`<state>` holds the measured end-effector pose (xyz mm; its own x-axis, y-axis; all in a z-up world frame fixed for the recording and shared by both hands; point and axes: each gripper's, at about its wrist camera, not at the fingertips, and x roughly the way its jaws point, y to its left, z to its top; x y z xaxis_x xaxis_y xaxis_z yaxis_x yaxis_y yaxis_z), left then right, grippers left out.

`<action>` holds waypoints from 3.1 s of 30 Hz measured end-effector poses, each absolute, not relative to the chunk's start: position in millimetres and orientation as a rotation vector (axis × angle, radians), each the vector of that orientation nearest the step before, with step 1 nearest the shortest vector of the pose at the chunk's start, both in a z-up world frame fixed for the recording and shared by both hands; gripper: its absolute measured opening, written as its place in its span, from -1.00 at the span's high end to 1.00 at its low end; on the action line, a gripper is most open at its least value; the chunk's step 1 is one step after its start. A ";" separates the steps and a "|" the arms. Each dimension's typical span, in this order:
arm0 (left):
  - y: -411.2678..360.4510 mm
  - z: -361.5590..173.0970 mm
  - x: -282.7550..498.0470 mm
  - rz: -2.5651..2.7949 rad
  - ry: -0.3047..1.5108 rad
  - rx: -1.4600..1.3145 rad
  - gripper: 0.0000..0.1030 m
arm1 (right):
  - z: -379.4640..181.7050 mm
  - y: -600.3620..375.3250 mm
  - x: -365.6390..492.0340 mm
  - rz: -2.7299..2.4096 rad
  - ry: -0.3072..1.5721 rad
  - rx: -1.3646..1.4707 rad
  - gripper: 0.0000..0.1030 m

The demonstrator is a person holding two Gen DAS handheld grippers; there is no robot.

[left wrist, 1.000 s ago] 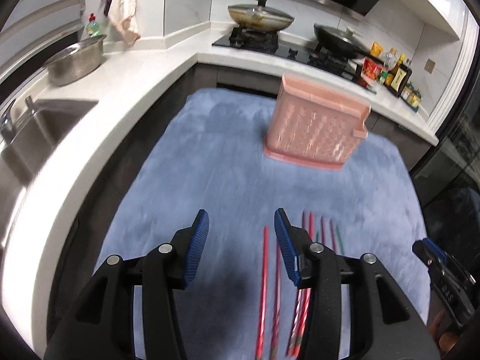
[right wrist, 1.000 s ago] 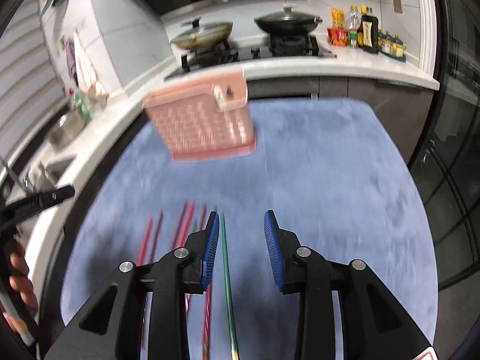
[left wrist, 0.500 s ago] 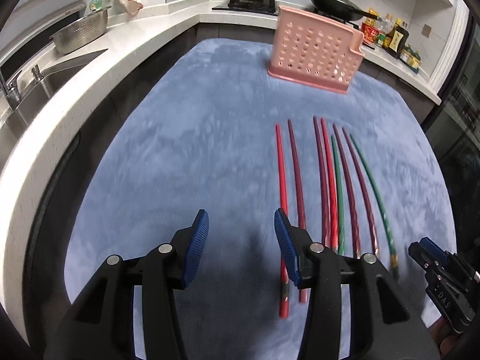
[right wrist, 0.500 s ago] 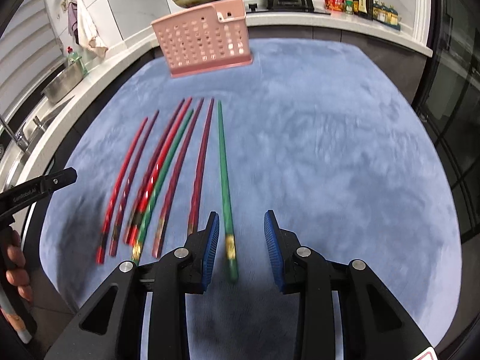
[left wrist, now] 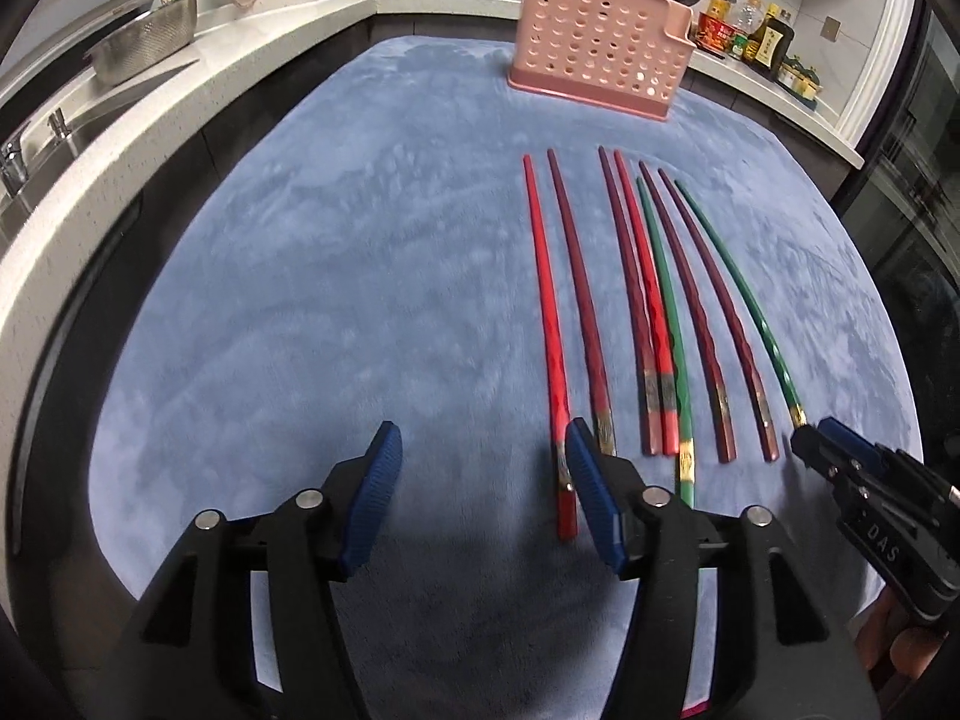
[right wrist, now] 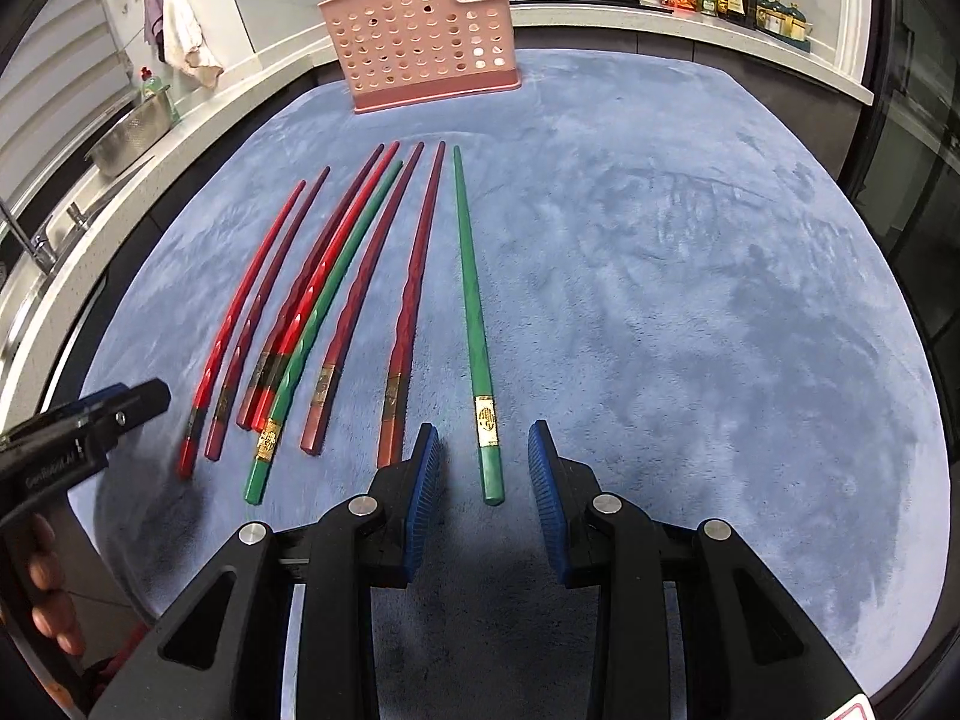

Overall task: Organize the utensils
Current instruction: 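Open both tools to release the spoons and move back to the chopsticks, then grasp a red chopstick with the left tool while the right tool grasps a green chopstick, then lift both chopsticks and lower them into the pink caddy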

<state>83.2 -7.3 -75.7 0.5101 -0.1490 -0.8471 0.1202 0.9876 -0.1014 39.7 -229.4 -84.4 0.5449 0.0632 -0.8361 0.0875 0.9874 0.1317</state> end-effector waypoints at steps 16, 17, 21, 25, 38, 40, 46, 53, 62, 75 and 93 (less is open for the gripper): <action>-15.6 -91.9 81.5 -0.194 1.064 -0.041 -0.04 | -89.0 -227.3 43.6 -0.018 1.000 0.175 0.68; -15.7 -92.2 81.4 -0.193 1.064 -0.041 -0.03 | -89.3 -227.3 43.4 -0.019 0.999 0.176 0.69; -16.0 -92.6 81.5 -0.195 1.066 -0.033 0.08 | -89.8 -228.1 42.5 -0.018 0.998 0.181 0.73; -16.6 -92.1 81.6 -0.214 1.072 -0.026 0.37 | -90.2 -229.9 41.9 -0.018 0.999 0.187 0.81; -22.1 -89.9 78.9 -0.258 1.080 -0.019 0.86 | -88.2 -227.9 37.5 -0.011 0.996 0.183 0.85; -21.6 -88.6 79.2 -0.255 1.082 -0.022 0.86 | -86.7 -226.9 36.1 -0.008 0.995 0.186 0.85; -20.3 -79.0 79.0 -0.249 1.067 -0.035 0.86 | -73.6 -227.7 32.7 -0.009 0.972 0.201 0.85; -16.0 -50.0 81.6 -0.252 1.018 -0.059 0.86 | -38.6 -234.0 33.1 -0.012 0.902 0.230 0.85; -7.8 2.4 95.0 -0.257 0.921 -0.073 0.87 | 12.3 -251.2 44.3 -0.026 0.809 0.266 0.86; -1.5 88.3 147.6 -0.259 0.771 -0.093 0.87 | 89.1 -274.9 78.8 -0.045 0.658 0.276 0.86; -18.2 181.6 218.6 -0.267 0.630 -0.080 0.87 | 167.4 -289.5 148.1 0.017 0.543 0.315 0.86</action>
<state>218.6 -18.2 181.6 0.7747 -0.2705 -0.5715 0.2222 0.9627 -0.1545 148.1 -289.5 167.4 0.8570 0.0989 -0.5058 0.0669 0.9517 0.2996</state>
